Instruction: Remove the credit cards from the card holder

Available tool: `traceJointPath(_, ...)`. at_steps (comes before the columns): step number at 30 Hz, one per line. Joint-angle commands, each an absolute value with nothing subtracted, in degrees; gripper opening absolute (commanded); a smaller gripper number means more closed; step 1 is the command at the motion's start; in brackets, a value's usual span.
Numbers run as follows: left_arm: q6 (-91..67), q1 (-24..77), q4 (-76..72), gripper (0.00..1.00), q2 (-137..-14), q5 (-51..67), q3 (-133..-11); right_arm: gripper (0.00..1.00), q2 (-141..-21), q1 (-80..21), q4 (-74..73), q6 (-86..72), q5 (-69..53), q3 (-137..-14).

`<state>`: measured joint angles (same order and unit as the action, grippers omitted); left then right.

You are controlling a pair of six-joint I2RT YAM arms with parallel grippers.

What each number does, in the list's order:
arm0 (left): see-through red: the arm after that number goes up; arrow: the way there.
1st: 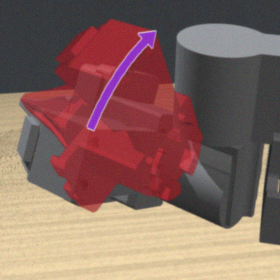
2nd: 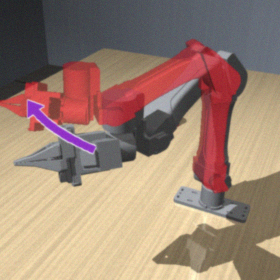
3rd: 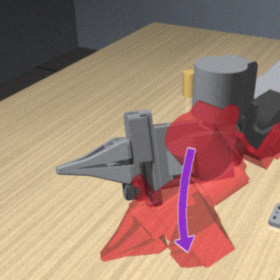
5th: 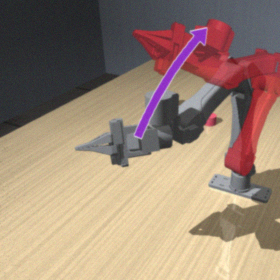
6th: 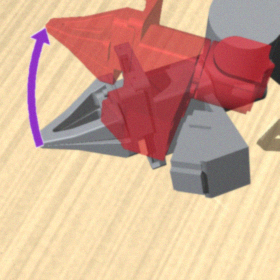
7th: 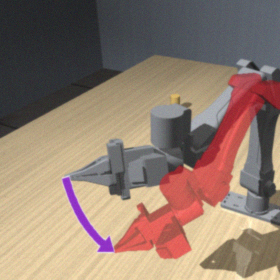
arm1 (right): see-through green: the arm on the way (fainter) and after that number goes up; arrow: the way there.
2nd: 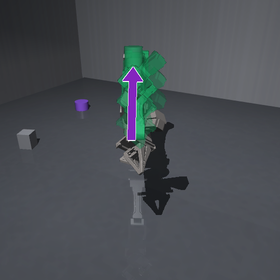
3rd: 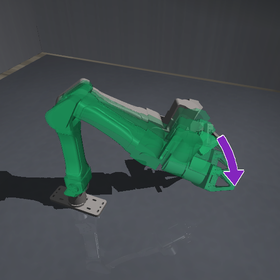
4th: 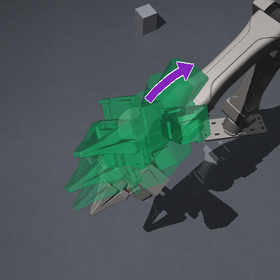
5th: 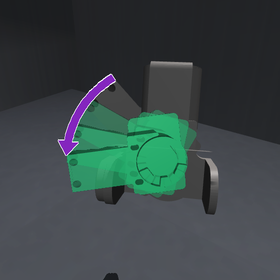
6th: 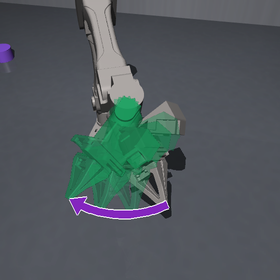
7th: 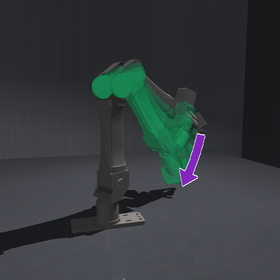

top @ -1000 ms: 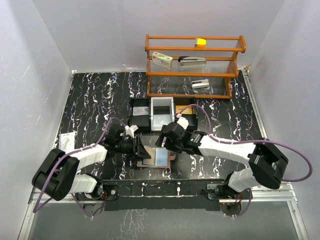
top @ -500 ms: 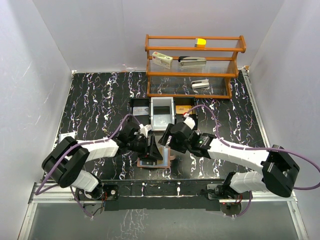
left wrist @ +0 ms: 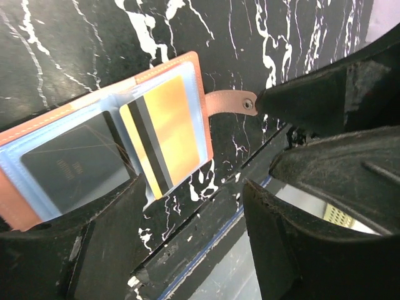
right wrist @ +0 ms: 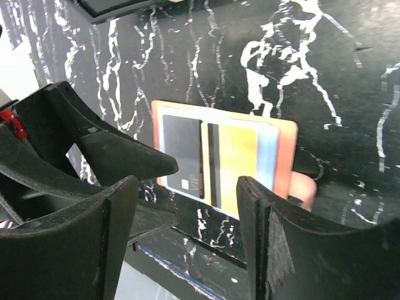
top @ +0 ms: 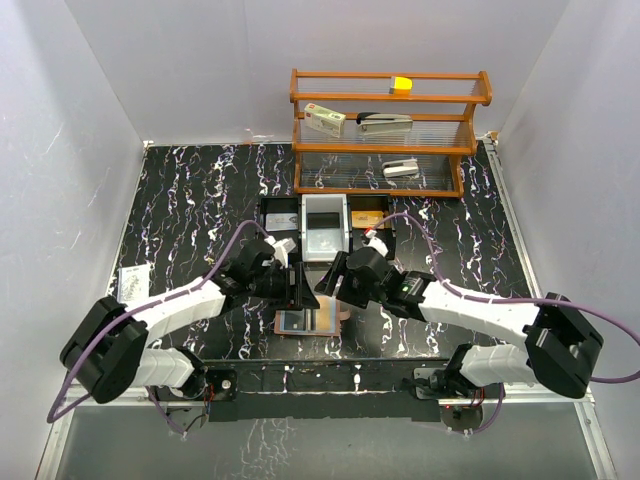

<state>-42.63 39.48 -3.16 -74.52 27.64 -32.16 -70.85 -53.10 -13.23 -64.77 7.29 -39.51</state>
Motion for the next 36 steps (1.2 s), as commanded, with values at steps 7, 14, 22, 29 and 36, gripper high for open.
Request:
traceJointPath(7, -44.1, 39.6, 4.6, 0.73, -64.8, 13.3, -31.2, 0.54, -77.7, -52.8, -5.3, -60.6, -1.4, -42.0)
traceJointPath(14, -44.2, 39.5, 9.2, 0.98, -58.2, 4.5, -31.1, 0.58, -80.5, -52.8, -5.1, -59.7, -2.3, -42.8)
traceJointPath(22, -47.0, 39.5, 12.4, 0.99, -55.8, -1.9, -31.5, 0.59, -83.3, -52.8, -5.4, -59.3, -3.3, -43.0)
traceJointPath(29, -52.3, 39.5, 15.5, 0.99, -55.9, -8.1, -31.1, 0.6, -84.3, -52.8, -3.1, -60.4, -4.3, -41.1)
traceJointPath(36, -50.6, 39.4, 6.4, 0.99, -51.0, -2.9, -26.4, 0.57, -86.1, -52.8, -3.2, -63.0, -2.4, -39.1)
